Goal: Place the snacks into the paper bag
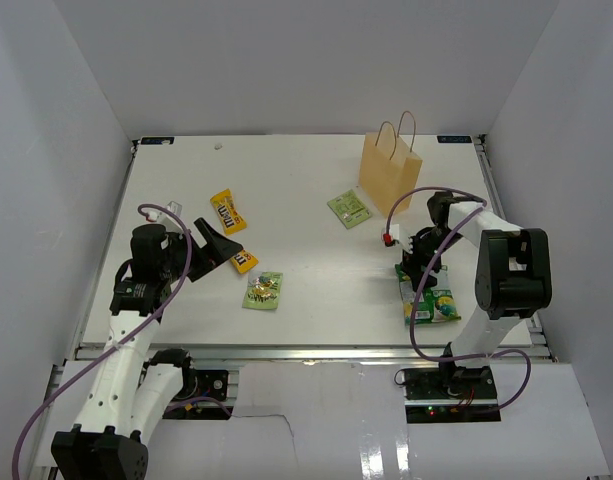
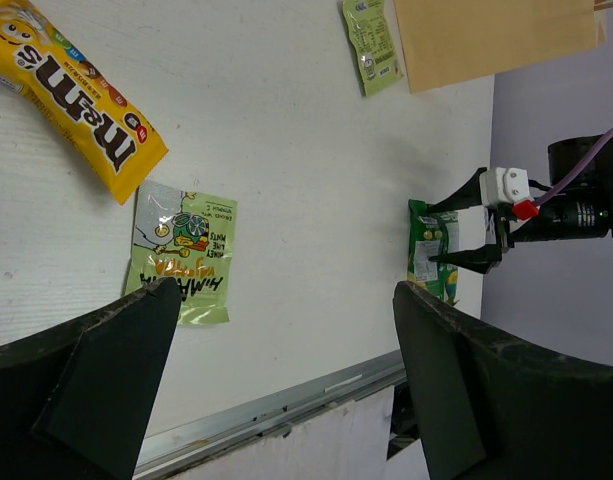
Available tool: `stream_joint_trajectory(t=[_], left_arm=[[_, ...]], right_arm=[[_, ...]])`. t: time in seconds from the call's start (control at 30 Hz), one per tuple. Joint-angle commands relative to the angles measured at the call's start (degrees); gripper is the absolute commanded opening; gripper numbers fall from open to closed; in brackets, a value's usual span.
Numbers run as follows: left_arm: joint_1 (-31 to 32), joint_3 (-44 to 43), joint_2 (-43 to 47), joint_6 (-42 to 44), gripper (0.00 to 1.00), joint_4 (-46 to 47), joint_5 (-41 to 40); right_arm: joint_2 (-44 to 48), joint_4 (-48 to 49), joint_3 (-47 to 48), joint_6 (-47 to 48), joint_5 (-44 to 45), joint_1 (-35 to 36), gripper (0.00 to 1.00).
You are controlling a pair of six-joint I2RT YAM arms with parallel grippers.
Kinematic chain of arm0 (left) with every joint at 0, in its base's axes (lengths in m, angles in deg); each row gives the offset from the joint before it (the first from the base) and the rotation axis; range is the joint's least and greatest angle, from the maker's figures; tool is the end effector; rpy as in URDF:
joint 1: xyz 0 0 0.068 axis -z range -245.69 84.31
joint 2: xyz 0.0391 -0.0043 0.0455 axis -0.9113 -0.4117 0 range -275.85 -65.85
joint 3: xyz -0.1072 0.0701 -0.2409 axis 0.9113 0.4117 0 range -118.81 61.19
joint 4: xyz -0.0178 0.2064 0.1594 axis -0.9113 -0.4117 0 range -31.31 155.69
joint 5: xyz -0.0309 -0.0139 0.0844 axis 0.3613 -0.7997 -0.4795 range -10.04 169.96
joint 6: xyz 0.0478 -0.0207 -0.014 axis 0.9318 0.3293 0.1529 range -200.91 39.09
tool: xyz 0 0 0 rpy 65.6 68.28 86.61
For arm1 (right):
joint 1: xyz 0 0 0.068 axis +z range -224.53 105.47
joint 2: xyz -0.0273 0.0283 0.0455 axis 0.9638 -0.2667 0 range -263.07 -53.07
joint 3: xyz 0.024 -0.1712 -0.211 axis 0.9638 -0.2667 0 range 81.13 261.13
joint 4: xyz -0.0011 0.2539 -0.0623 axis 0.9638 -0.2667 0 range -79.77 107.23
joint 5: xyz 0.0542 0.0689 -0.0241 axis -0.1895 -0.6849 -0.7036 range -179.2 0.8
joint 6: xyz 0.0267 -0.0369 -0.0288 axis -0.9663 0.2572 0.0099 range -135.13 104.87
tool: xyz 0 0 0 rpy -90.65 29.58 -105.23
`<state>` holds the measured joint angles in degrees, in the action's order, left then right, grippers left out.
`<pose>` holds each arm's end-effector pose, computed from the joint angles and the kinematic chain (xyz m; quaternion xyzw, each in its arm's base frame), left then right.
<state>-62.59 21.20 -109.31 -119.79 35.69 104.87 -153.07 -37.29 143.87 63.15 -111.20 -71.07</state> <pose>0.1641 -0.0240 0.2815 -0.1670 0.8498 -0.3429 0.3637 0.2925 0.0310 0.1659 -0.6401 0.7441 0.1607 0.1038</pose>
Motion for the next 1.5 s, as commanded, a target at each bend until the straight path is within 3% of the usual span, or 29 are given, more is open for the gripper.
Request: stream_joint_trajectory(t=[0.0, 0.2, 0.33, 0.63, 1.07, 1.23, 1.33, 1.47], left_arm=[[-0.02, 0.00, 0.05, -0.15, 0.98, 0.47, 0.93], [-0.10, 0.17, -0.22, -0.06, 0.98, 0.47, 0.93], [-0.02, 0.35, 0.04, -0.06, 0.98, 0.47, 1.11], [-0.10, 0.88, 0.92, -0.68, 0.98, 0.47, 1.46], [-0.02, 0.44, 0.92, -0.94, 0.98, 0.99, 2.60], [0.07, 0.35, 1.01, -1.21, 0.98, 1.43, 3.22], [0.07, 0.17, 0.84, -1.29, 0.98, 1.70, 3.39], [0.07, 0.00, 0.92, -1.29, 0.98, 1.87, 3.57]], right_arm=[[-0.89, 2.93, -1.56, -0.76, 0.55, 0.05, 0.78], [-2.12, 5.22, -4.73, -2.25, -0.32, -0.04, 0.61], [-2.47, 5.22, -5.26, -2.78, -1.64, -0.21, 0.36], [5.07, -0.84, -1.75, -2.17, -10.51, -1.35, 0.08], [15.54, -2.70, 4.58, -9.98, -27.74, -1.44, 0.08], [18.26, -0.68, 11.07, -15.69, -32.40, -1.44, 0.08], [19.67, 6.60, 16.52, -27.09, -33.99, -1.44, 0.08], [21.25, 24.76, 21.36, -44.85, -29.60, -1.44, 0.08]])
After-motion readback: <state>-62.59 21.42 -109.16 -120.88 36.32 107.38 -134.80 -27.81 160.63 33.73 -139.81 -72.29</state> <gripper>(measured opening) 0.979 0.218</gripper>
